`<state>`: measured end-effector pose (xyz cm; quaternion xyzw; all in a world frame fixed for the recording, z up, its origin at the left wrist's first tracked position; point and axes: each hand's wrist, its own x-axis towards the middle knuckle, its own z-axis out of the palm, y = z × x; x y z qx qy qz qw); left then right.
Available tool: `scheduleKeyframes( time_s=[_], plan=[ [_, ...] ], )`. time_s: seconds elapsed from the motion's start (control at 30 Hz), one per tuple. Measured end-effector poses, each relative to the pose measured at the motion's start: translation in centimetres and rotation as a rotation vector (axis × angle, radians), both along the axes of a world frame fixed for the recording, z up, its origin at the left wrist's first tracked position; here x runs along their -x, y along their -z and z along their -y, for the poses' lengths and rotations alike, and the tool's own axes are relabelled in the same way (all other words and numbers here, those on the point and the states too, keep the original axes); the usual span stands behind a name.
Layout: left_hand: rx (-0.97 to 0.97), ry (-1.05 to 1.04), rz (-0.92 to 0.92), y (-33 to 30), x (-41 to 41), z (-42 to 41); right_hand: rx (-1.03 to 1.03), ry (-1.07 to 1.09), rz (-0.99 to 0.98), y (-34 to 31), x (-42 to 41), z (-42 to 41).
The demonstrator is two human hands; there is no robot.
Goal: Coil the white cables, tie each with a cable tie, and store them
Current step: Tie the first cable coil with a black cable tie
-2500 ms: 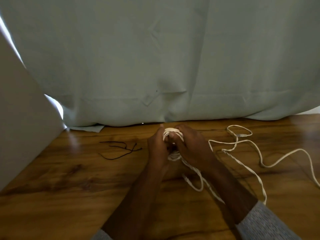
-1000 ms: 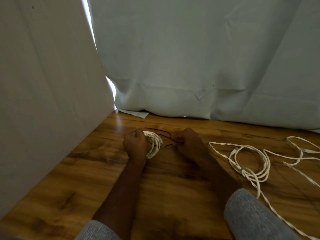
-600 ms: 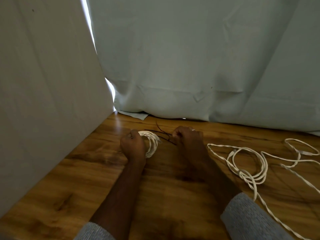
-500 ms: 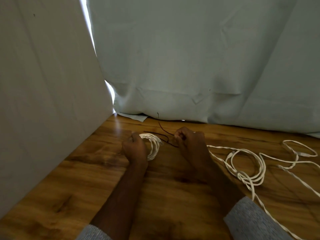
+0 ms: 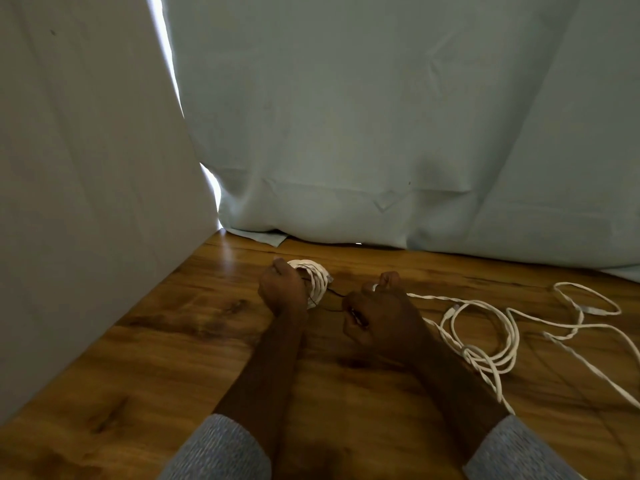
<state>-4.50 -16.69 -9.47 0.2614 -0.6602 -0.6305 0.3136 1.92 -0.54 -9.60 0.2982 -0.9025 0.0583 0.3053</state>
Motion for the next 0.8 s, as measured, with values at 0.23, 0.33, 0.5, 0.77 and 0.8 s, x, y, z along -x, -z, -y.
scheduleKeyframes(
  time_s=[0.23, 0.33, 0.5, 0.77, 0.8],
  plan=[
    [0.012, 0.047, -0.006, -0.2, -0.1, -1.0, -0.004, 0.114, 0.033, 0.3, 0.3, -0.2],
    [0.046, 0.095, -0.03, -0.2, -0.6, -2.1, 0.027, 0.198, -0.077, 0.5, 0.7, 0.0],
    [0.105, 0.197, -0.035, -0.6, -2.0, -4.0, 0.044, 0.281, -0.317, 0.8, 0.7, 0.8],
    [0.168, 0.453, -0.097, 0.2, -2.5, -5.0, 0.087, 0.175, -0.282, 0.3, 0.0, 0.4],
    [0.147, 0.466, -0.097, 0.3, -2.4, -4.7, 0.142, 0.12, -0.215, 0.3, 0.0, 0.2]
  ],
)
